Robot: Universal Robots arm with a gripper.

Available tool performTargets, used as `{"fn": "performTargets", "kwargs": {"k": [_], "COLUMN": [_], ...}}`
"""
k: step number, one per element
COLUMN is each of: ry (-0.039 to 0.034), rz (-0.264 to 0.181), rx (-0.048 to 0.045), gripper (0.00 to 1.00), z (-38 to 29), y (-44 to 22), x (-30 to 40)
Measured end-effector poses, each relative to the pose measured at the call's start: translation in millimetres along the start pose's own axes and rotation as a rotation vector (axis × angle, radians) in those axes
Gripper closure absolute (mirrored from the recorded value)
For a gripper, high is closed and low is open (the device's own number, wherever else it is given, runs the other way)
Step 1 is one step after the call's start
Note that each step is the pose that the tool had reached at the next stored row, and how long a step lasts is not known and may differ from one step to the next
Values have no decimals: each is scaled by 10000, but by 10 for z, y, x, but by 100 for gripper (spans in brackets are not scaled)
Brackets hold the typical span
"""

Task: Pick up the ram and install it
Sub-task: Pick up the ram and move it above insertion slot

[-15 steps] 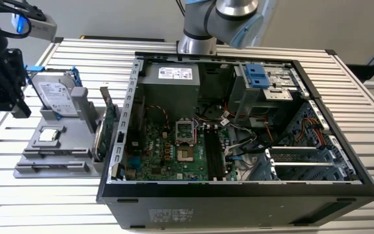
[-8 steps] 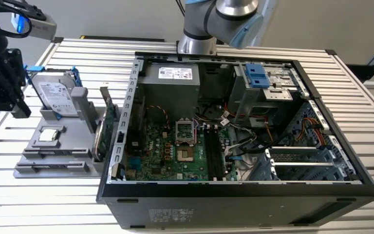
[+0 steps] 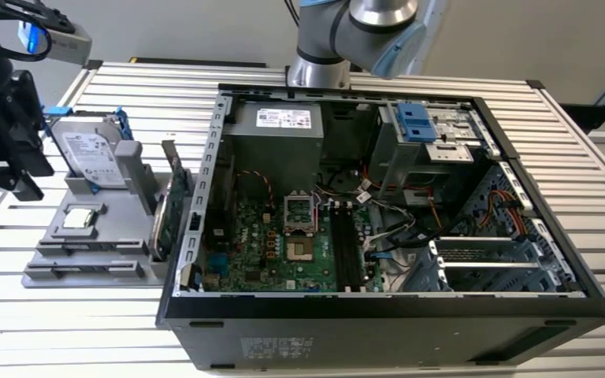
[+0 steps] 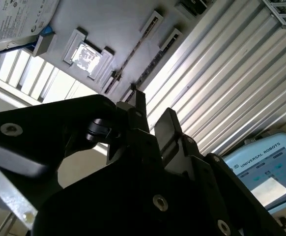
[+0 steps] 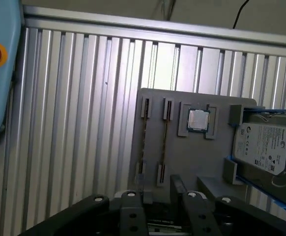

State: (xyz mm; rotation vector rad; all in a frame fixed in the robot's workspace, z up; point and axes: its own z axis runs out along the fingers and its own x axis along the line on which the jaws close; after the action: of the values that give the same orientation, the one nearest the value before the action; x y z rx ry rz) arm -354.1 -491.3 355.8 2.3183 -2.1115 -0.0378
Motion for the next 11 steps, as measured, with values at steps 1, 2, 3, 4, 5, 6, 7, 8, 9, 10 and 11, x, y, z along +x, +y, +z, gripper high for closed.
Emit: {"fn": "performTargets", "kwargs": {"k": [1,2,3,4,5,6,7,8,9,10,11], "ry": [0,0,0,0,0,0,0,0,1,0,-1], "rz": [-1,-1,-1,-3,-3,-3,-4,-4,-2,16,43], "rx": [0,-1,0,0,0,0,0,0,-2,0,1], "gripper": [0,0,0,0,0,0,0,0,0,0,0], "z": [0,0,0,0,0,0,0,0,1,3,7], "y": [0,0,0,0,0,0,0,0,0,-1,-1], "x": [0,0,0,0,0,0,0,0,0,0,0]}}
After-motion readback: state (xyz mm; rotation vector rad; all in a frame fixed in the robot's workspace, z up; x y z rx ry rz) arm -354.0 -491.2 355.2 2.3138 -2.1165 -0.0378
